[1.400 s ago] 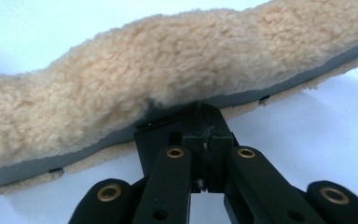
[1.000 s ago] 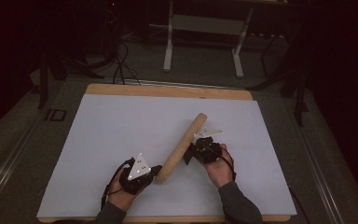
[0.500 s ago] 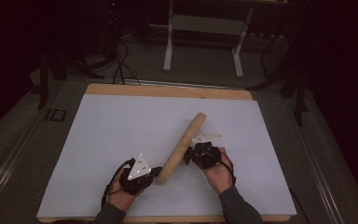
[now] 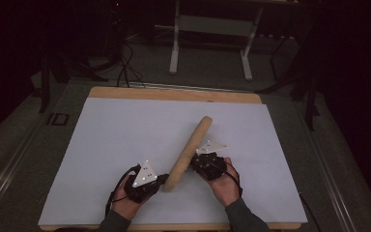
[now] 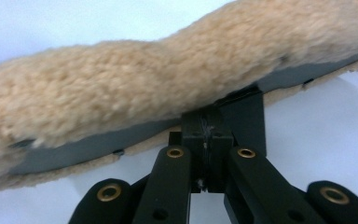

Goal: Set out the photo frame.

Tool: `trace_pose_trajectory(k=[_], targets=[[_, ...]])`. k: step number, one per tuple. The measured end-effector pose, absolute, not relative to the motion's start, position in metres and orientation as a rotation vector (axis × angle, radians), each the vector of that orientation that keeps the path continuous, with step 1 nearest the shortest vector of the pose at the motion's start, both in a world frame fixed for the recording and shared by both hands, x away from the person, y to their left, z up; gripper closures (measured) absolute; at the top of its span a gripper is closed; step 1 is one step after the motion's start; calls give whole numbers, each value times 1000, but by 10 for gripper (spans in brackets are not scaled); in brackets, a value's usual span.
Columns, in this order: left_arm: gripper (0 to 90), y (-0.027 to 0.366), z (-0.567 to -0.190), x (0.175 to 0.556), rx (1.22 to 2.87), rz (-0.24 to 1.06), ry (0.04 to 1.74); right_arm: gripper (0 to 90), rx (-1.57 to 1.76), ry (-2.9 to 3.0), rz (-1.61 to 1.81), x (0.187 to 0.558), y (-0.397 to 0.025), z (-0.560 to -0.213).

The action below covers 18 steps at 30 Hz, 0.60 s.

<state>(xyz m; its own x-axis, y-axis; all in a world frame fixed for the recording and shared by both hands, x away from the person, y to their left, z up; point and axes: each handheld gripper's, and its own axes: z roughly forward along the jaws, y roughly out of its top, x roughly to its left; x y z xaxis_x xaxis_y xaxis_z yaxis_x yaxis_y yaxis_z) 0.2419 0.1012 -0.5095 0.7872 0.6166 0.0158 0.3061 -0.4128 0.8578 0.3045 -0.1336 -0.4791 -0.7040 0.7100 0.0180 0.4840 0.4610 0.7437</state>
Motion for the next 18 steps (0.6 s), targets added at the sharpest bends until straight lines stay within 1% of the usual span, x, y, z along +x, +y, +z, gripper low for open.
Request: trace_pose_trajectory(k=[7,18], targets=[[900,100,-510,241,2025,410,684,895,1018,2430,1086,301,-132,-481],[900,94,-510,240,2024,402,672,895,1050,2429,1082,307,-132,-486]])
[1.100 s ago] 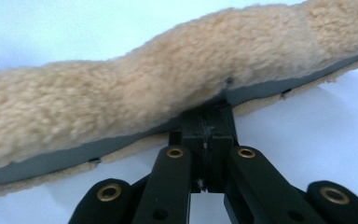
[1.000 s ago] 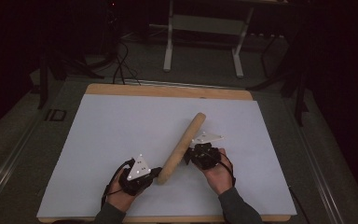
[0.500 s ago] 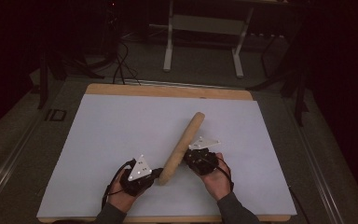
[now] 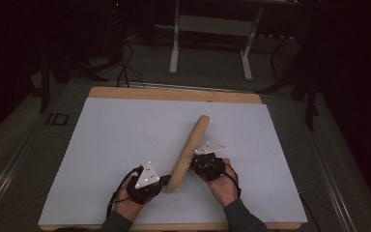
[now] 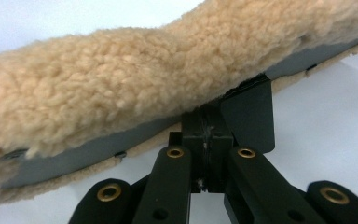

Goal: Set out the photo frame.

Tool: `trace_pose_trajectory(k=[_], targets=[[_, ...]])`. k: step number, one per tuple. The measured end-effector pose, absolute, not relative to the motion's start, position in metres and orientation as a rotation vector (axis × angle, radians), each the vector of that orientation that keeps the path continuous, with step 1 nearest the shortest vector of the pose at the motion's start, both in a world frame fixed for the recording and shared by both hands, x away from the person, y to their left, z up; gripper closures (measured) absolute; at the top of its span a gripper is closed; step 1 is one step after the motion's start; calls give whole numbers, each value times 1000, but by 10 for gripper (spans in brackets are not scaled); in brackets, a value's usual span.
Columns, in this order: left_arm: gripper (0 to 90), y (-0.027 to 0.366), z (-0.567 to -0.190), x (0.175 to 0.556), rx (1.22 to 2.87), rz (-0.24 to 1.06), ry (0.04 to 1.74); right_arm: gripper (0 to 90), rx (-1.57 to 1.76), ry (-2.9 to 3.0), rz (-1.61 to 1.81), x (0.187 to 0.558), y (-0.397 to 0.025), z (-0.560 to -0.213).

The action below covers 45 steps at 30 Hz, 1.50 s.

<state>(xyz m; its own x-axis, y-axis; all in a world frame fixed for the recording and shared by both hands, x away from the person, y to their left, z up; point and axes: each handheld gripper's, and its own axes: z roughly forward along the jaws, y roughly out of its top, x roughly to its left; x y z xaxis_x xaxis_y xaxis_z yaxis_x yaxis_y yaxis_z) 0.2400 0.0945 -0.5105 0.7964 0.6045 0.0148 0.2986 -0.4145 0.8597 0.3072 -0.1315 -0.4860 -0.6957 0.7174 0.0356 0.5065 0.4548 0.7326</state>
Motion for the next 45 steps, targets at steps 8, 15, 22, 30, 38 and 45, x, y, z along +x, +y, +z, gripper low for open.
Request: trace_pose_trajectory(k=[8,15,22,30,38,45], targets=[[900,90,-511,239,2024,399,660,897,1051,2433,1082,310,-131,-488],[900,85,-512,239,2027,393,652,897,1049,2443,1096,309,-129,-490],[900,80,-512,239,2024,394,642,897,1041,2485,1135,309,-129,-489],[900,75,-513,239,2024,399,642,898,1018,2498,1132,307,-127,-489],[900,70,-514,239,2022,404,643,899,999,2524,1128,308,-127,-489],[900,64,-516,240,2018,407,641,899,982,2547,1156,308,-123,-487]])
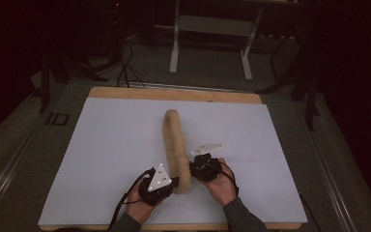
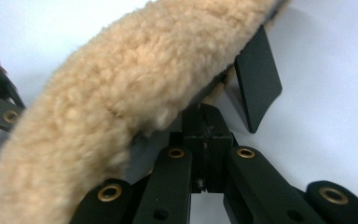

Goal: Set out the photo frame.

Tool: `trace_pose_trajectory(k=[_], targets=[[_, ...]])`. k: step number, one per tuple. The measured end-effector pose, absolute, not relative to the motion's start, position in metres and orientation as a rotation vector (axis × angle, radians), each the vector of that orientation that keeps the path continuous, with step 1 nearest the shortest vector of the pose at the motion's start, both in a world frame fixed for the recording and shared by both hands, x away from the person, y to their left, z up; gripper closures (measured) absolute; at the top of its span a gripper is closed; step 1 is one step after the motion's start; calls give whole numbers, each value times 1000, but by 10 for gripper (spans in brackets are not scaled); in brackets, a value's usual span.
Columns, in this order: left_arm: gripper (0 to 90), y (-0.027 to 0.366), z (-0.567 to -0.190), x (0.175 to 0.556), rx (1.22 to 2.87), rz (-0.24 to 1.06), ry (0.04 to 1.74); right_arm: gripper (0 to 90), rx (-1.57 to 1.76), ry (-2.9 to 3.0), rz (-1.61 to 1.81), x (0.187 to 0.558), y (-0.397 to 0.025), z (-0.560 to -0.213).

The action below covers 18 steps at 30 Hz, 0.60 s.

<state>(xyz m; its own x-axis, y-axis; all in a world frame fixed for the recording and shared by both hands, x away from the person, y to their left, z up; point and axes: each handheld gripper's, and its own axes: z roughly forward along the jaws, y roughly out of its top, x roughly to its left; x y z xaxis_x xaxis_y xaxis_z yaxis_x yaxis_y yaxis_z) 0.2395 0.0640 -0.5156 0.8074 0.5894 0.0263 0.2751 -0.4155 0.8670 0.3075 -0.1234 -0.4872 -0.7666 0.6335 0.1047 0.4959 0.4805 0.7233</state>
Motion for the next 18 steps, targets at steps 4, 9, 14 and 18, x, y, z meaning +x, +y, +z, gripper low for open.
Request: trace_pose_trajectory(k=[4,9,14,18], targets=[[900,63,-516,239,2023,417,637,898,978,2551,1164,307,-121,-486],[900,62,-516,240,2020,421,637,896,979,2548,1163,309,-121,-485],[899,61,-517,239,2032,436,632,843,965,2533,1122,311,-123,-481],[892,62,-517,239,2036,440,627,779,1000,2503,1111,314,-128,-477]])
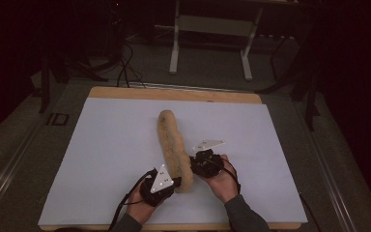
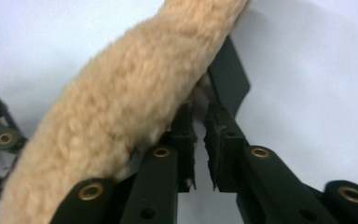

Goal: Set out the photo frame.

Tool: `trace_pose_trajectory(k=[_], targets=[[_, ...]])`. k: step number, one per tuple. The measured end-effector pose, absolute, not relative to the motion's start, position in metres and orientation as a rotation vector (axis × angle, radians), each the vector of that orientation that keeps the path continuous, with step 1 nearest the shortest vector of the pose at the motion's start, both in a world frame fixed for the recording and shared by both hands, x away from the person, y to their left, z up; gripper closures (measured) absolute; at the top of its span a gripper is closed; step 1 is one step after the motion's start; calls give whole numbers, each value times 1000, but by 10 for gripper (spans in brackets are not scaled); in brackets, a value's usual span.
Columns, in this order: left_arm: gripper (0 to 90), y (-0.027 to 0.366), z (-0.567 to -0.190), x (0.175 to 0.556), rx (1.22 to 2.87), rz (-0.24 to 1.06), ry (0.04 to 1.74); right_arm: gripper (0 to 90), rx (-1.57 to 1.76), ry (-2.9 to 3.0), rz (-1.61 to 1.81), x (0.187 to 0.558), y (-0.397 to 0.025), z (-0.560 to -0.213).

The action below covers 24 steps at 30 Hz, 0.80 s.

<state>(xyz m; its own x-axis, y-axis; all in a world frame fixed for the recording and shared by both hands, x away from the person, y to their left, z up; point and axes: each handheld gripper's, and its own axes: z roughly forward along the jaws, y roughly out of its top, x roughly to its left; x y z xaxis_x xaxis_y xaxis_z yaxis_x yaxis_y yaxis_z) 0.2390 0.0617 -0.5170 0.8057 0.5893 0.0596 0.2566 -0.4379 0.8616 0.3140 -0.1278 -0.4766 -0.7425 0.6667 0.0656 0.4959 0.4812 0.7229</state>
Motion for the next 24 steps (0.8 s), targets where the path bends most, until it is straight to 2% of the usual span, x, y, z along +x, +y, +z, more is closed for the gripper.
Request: trace_pose_trajectory(k=[13,24], targets=[[787,72,-514,240,2028,436,645,594,1095,2431,1155,320,-139,-460],[734,92,-507,246,1982,449,721,518,1151,2365,1219,322,-144,-441]])
